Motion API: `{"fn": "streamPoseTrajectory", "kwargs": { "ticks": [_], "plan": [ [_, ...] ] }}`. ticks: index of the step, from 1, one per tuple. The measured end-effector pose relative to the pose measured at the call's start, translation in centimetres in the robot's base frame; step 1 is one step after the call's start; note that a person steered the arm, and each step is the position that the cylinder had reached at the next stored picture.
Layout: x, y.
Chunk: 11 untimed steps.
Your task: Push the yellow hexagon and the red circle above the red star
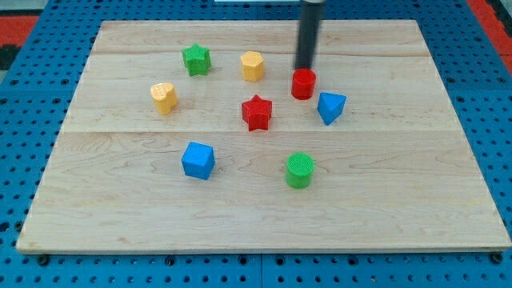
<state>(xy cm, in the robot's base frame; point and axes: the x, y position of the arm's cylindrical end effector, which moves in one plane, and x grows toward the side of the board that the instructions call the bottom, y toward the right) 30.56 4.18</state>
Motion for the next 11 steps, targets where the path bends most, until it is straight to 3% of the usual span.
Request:
{"fn": "streamPoseTrajectory", "kwargs": {
  "ticks": [2, 3, 4, 5, 7, 8, 10, 11],
  "plan": [
    [-3.6, 5.2],
    [-9.1, -4.3],
    [-6.0, -8.4],
    [-3.6, -8.0],
    [-2.7, -7.5],
    [2.7, -5.0],
    [-1.9, -0.9],
    [0.5, 10.1]
  ]
}}
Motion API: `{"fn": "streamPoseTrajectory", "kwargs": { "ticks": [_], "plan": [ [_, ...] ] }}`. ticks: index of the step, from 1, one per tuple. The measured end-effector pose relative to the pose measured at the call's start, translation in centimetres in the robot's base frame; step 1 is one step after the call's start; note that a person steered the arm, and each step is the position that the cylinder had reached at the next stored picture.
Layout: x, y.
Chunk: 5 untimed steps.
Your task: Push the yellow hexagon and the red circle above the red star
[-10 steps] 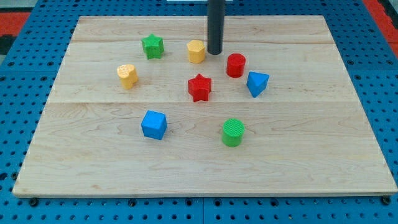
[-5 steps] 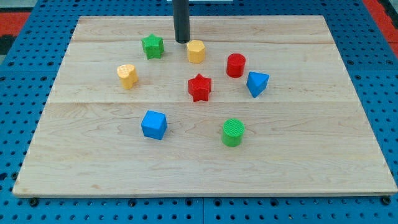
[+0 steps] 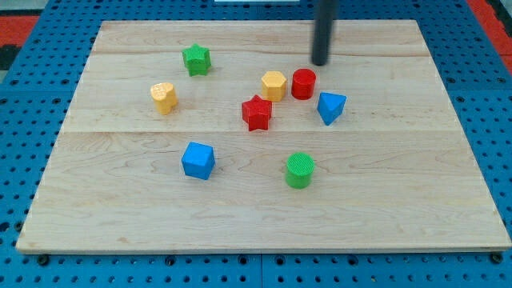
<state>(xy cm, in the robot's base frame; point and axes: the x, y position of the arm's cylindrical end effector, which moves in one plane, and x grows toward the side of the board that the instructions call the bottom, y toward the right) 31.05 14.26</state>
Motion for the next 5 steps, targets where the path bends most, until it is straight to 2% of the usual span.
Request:
{"fn": "streamPoseTrajectory", "kwargs": {
  "ticks": [1, 2, 3, 4, 5],
  "plan": [
    [4.6, -0.1],
    [4.5, -7.0],
    [4.4, -10.7],
    [3.6, -5.3],
    [-1.1, -6.1]
  ]
}}
